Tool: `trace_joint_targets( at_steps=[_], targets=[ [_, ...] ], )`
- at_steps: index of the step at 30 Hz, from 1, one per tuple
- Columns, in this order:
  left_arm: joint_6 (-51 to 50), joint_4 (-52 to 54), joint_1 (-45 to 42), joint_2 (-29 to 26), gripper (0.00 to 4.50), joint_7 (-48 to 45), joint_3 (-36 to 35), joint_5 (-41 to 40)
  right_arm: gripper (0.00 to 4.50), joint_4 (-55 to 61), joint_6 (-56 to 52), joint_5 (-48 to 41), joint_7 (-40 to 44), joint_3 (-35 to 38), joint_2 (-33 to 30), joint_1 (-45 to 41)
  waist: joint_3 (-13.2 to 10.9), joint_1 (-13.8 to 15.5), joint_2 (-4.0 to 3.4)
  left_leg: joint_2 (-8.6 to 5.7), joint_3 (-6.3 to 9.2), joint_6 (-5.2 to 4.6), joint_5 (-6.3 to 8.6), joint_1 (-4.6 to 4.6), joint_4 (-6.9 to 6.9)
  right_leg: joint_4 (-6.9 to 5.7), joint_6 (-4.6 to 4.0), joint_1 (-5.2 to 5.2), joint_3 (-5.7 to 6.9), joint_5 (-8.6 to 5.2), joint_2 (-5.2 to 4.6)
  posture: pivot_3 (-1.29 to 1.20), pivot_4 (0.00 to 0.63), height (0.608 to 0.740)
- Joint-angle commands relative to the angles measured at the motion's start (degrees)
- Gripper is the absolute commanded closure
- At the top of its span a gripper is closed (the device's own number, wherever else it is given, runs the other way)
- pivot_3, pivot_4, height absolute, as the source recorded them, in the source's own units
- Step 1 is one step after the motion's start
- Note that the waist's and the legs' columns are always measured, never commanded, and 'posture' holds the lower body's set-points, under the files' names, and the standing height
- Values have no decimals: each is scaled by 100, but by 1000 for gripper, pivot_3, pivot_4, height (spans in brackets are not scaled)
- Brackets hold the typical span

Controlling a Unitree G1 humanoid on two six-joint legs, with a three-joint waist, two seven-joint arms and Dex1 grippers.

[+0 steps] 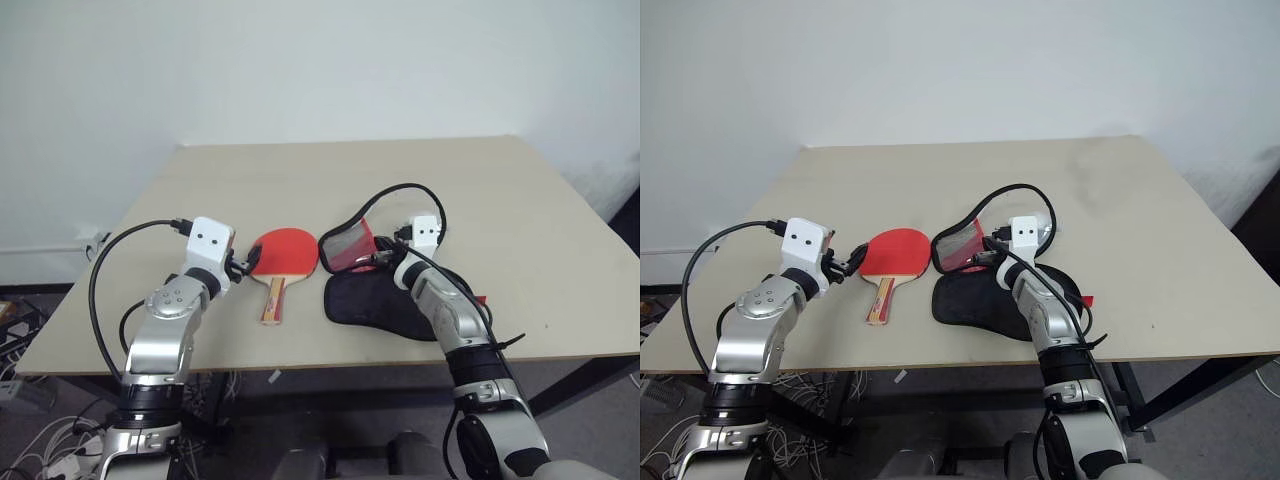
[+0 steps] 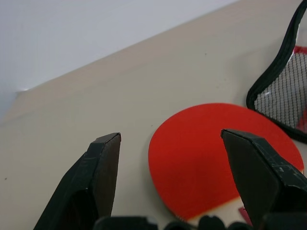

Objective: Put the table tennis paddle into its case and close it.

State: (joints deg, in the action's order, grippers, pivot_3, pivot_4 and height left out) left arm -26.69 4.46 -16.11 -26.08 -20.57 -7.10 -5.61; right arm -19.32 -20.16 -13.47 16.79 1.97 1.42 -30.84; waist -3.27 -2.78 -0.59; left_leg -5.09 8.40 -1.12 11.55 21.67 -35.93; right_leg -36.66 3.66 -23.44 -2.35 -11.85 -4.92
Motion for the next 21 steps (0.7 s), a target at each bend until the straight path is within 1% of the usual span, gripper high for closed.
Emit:
trace_joint_targets(
  at_steps=[1,4,10,17,21],
  targets=[
    [30,155,-208,-36,972,28,-81,-45,4500,177,119,-52,-21,-32,113,-56,0,2,0,0,1,0,0,0,0,0,0,0,0,0,0,0,0,740],
    [10,220,-197,40,972,58,-28,-38,4500,335,18,-56,13,-113,161,28,0,0,0,1,2,0,0,0,0,1,0,-1,1,0,-1,0,0,740],
    [-34,372,11,110,972,60,-7,-21,4500,397,-52,-57,53,-78,16,45,0,0,0,-1,1,0,0,6,0,4,0,-2,-2,0,-1,0,0,740],
    [83,128,-181,295,972,100,98,-19,4500,493,-134,-63,74,-36,-168,-63,0,2,0,1,2,1,0,5,0,4,0,1,1,0,-1,0,0,740],
    [237,-229,-337,316,972,99,188,79,4500,192,33,-63,42,109,-271,-303,-1,1,1,-3,0,1,0,7,-1,2,0,0,1,0,-1,0,0,740]
  ],
)
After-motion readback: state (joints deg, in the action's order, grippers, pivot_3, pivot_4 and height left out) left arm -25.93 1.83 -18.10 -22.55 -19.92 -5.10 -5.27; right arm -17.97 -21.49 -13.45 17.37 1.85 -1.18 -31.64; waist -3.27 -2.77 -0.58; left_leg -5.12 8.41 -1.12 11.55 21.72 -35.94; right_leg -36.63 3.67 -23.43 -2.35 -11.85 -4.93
